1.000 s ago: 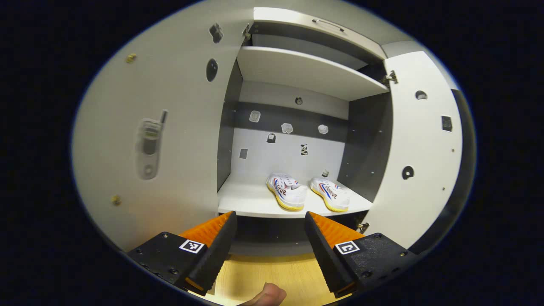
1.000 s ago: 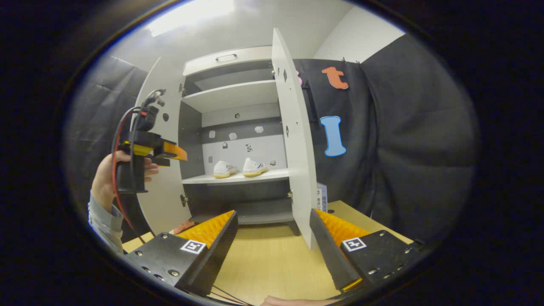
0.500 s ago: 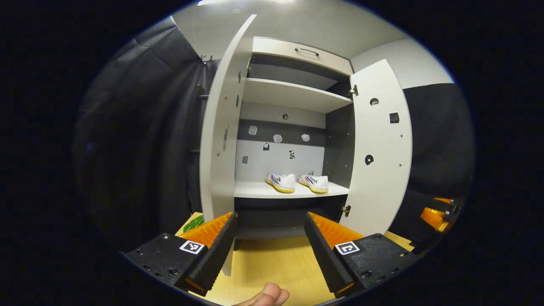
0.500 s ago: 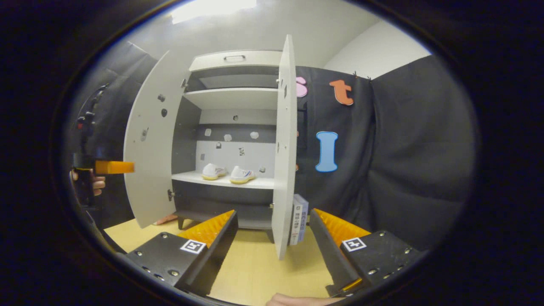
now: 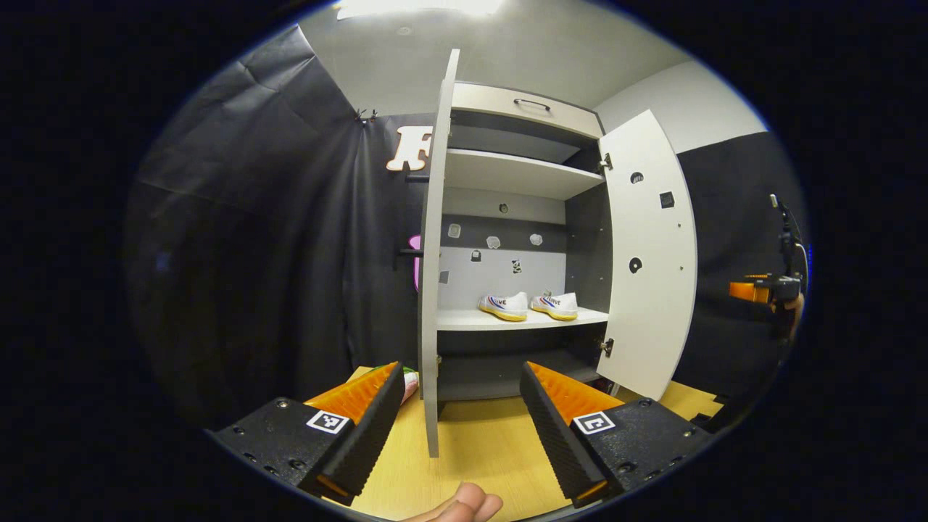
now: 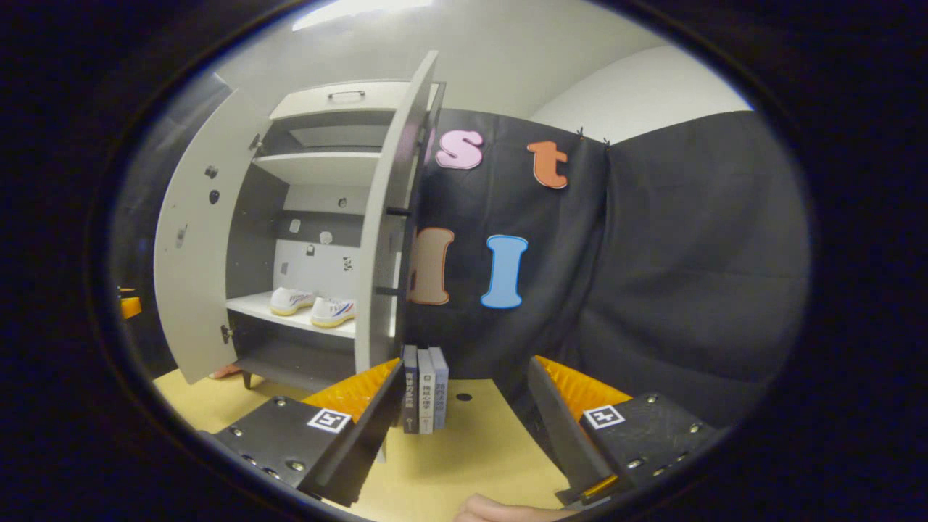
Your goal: Grab one shoe with the right hand and put it into the shoe cabinet, grab the other shoe with the left hand and put it into the shoe cabinet; then close the right door with the right hand and the left door with the left hand.
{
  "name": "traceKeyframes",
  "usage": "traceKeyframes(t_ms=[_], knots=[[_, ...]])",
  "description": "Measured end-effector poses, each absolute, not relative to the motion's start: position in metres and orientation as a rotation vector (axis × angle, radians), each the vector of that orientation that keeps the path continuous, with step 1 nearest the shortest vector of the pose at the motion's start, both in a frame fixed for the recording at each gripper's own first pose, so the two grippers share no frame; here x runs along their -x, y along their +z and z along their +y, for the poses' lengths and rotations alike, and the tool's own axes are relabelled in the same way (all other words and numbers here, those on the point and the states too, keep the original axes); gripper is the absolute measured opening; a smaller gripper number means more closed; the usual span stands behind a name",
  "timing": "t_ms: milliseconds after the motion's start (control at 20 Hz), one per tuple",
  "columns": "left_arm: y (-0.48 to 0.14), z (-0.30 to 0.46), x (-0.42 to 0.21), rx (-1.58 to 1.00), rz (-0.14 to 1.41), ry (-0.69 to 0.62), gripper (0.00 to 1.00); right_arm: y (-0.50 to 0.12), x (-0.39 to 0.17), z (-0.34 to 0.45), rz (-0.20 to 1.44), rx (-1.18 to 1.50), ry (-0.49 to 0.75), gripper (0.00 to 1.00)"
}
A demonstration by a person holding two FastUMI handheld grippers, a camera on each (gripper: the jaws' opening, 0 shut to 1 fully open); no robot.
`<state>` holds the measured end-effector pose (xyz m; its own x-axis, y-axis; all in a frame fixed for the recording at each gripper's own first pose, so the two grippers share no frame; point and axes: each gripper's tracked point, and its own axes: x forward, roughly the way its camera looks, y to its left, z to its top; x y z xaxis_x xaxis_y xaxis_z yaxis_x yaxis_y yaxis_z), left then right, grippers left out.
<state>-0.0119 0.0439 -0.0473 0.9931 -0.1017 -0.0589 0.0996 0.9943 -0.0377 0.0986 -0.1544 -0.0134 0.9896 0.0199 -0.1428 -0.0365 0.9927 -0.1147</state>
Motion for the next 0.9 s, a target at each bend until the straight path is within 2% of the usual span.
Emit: traceKeyframes(t_ms=[50,300,350,400,550,600,900], knots=[[-0.046,0.043,0.015,0.034,0.055,-0.113,0.96,-0.008,-0.11,-0.169,0.135,0.121,0.01,1.0],[-0.044,0.033,0.026,0.061,0.045,-0.176,0.96,0.012,-0.157,-0.202,0.127,0.177,-0.007,1.0],[-0.043,0.032,0.027,0.065,0.042,-0.185,0.94,0.014,-0.165,-0.205,0.127,0.184,-0.009,1.0],[-0.043,0.032,0.028,0.068,0.039,-0.187,0.96,0.017,-0.174,-0.208,0.128,0.185,-0.014,1.0],[-0.042,0.035,0.027,0.081,0.039,-0.18,0.94,0.025,-0.189,-0.212,0.126,0.151,-0.044,0.98],[-0.043,0.035,0.028,0.087,0.044,-0.178,0.96,0.026,-0.195,-0.214,0.124,0.132,-0.048,0.98],[-0.037,0.037,0.033,0.083,0.013,-0.188,0.96,0.018,-0.212,-0.203,0.174,0.016,-0.028,0.98]])
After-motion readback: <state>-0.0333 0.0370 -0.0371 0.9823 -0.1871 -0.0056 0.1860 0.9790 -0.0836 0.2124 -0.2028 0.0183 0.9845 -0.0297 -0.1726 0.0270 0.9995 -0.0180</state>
